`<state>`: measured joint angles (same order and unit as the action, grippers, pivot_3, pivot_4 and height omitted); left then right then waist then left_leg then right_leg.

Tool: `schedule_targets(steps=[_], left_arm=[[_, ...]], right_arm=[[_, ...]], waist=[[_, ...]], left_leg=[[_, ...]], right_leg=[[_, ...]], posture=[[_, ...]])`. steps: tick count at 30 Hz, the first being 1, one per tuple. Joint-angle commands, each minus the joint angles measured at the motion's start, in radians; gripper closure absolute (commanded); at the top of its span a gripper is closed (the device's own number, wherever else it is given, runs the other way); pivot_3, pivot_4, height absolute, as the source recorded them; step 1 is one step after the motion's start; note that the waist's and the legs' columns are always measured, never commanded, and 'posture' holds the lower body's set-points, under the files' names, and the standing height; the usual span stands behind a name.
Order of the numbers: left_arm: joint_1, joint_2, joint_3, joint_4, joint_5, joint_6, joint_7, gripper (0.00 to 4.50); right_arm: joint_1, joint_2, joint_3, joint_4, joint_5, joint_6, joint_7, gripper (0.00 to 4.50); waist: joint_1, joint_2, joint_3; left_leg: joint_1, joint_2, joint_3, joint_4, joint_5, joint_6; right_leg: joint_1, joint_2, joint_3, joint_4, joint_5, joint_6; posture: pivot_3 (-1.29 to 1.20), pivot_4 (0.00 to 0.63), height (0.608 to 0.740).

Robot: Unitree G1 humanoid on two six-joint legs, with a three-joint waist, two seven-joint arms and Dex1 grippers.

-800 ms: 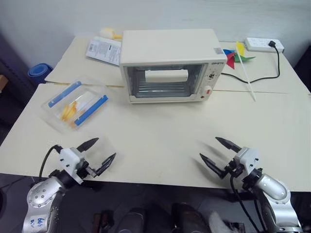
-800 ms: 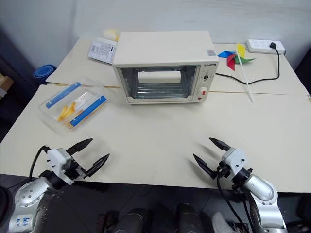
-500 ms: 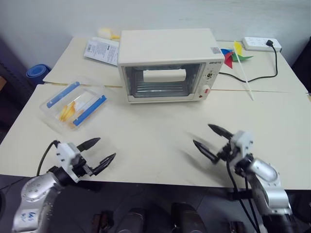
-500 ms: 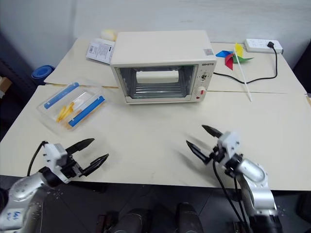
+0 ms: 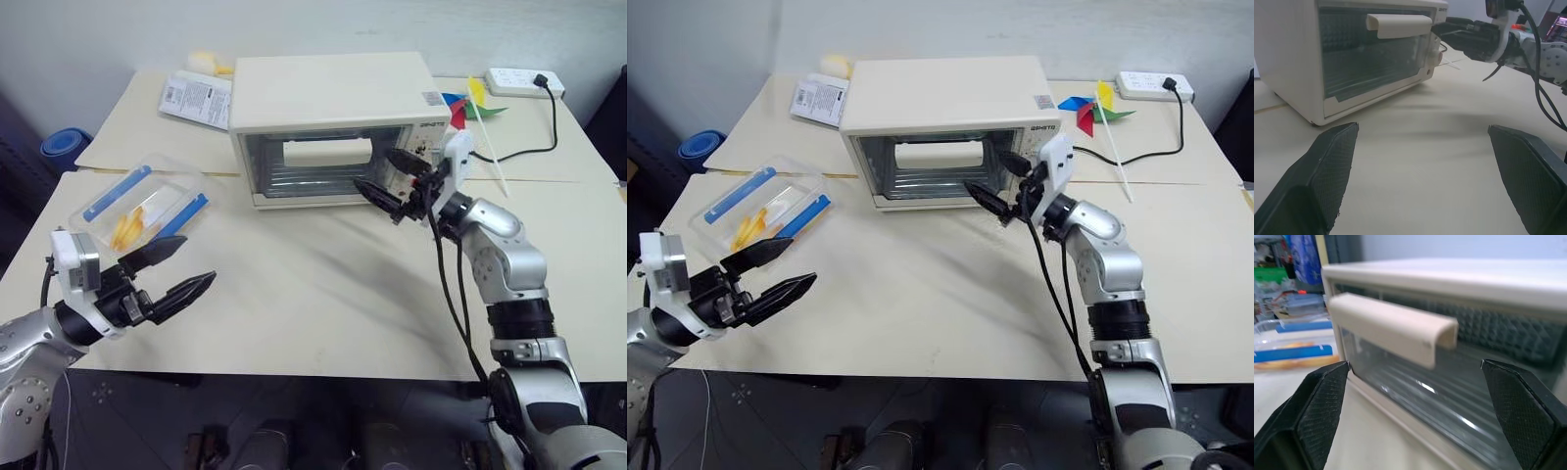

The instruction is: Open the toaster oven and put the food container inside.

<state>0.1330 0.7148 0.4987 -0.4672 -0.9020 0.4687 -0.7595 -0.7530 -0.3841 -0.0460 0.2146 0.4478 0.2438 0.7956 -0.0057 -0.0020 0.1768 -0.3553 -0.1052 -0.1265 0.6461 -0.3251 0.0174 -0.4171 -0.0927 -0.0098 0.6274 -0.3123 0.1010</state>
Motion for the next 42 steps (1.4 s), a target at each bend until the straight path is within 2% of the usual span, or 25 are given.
schedule_targets(steps=[1, 5, 10, 13, 16, 21, 26, 30, 33, 38, 42], left_arm=[[0.02, -0.018, 0.009, -0.046, 0.006, -0.007, 0.018, 0.0], [0.004, -0.037, 0.001, -0.025, 0.03, -0.023, 0.029, 0.0], [-0.043, -0.032, 0.001, 0.021, 0.037, -0.014, 0.029, 0.0], [-0.139, -0.044, 0.003, 0.071, 0.011, -0.006, 0.06, 0.55], [-0.292, -0.058, -0.038, 0.166, 0.038, -0.015, 0.086, 1.39], [-0.556, -0.098, -0.211, 0.401, 0.212, -0.096, 0.044, 3.02], [-0.701, -0.123, -0.356, 0.617, 0.392, -0.219, -0.039, 4.46], [-0.7, -0.126, -0.406, 0.651, 0.431, -0.25, -0.123, 4.49], [-0.648, -0.108, -0.457, 0.625, 0.478, -0.276, -0.189, 4.49], [-0.536, -0.134, -0.468, 0.595, 0.527, -0.305, -0.154, 4.49], [-0.446, -0.166, -0.426, 0.532, 0.511, -0.301, -0.102, 4.49]], right_arm=[[-0.021, 0.022, 0.018, -0.039, 0.001, -0.043, 0.048, 0.03], [0.027, 0.015, 0.046, -0.131, 0.025, -0.018, 0.12, 0.03], [0.157, -0.059, 0.073, -0.246, -0.005, -0.031, 0.201, 0.03], [0.238, -0.107, 0.094, -0.281, -0.058, -0.093, 0.232, 0.0], [0.283, -0.118, 0.099, -0.294, -0.09, -0.13, 0.226, 0.0], [0.324, -0.099, 0.105, -0.309, -0.12, -0.166, 0.19, 0.0], [0.361, -0.102, 0.105, -0.323, -0.132, -0.191, 0.173, 0.0], [0.443, -0.129, 0.07, -0.336, -0.135, -0.233, 0.169, 0.0], [0.558, -0.159, 0.007, -0.376, -0.111, -0.26, 0.164, 0.0], [0.745, -0.2, -0.117, -0.436, -0.06, -0.289, 0.162, 0.0], [0.733, -0.178, -0.181, -0.439, 0.034, -0.326, 0.176, 0.0]], waist=[[0.002, 0.0, 0.0], [0.003, 0.0, 0.0], [0.001, 0.0, 0.0], [0.003, 0.0, 0.0], [0.006, 0.0, 0.0], [0.002, 0.0, 0.0], [-0.002, 0.0, 0.0], [-0.002, -0.001, 0.0], [0.005, -0.001, 0.0], [0.01, -0.001, 0.0], [0.004, -0.001, 0.0]], left_leg=[[0.0, 0.0, 0.0, 0.0, 0.0, 0.0], [0.0, 0.0, 0.0, 0.002, 0.0, 0.0], [0.0, 0.001, 0.001, 0.001, 0.0, -0.001], [-0.001, 0.0, 0.001, 0.001, 0.0, -0.001], [-0.001, 0.0, 0.001, 0.003, 0.0, -0.001], [0.0, 0.0, 0.002, 0.005, 0.001, -0.002], [0.0, -0.001, 0.002, 0.003, 0.001, -0.002], [-0.003, -0.001, 0.002, 0.002, 0.001, -0.002], [-0.008, -0.002, 0.002, 0.005, 0.001, -0.002], [-0.01, -0.003, 0.001, 0.01, 0.001, -0.002], [-0.011, -0.002, 0.002, 0.016, 0.002, -0.002]], right_leg=[[0.0, 0.0, 0.0, 0.0, 0.0, 0.0], [0.0, 0.0, 0.0, 0.001, 0.0, 0.0], [-0.001, 0.001, 0.001, 0.001, 0.0, 0.0], [-0.001, 0.001, 0.0, 0.001, 0.0, 0.0], [0.0, 0.0, 0.0, 0.001, 0.0, 0.0], [0.0, 0.0, 0.0, 0.004, 0.0, 0.001], [-0.002, 0.001, 0.0, 0.005, 0.0, 0.001], [-0.007, 0.0, 0.001, 0.01, 0.0, 0.001], [-0.011, 0.0, 0.001, 0.01, 0.0, 0.001], [-0.01, -0.001, 0.001, 0.011, 0.0, 0.001], [-0.01, -0.001, 0.002, 0.015, 0.001, 0.002]], posture=[[0.0, 0.15, 0.74], [0.0, 0.15, 0.74], [0.0, 0.15, 0.74], [0.0, 0.15, 0.74], [0.0, 0.15, 0.74], [0.0, 0.15, 0.74], [0.0, 0.15, 0.74], [0.0, 0.15, 0.74], [0.0, 0.15, 0.74], [0.0, 0.15, 0.74], [0.0, 0.15, 0.74]])
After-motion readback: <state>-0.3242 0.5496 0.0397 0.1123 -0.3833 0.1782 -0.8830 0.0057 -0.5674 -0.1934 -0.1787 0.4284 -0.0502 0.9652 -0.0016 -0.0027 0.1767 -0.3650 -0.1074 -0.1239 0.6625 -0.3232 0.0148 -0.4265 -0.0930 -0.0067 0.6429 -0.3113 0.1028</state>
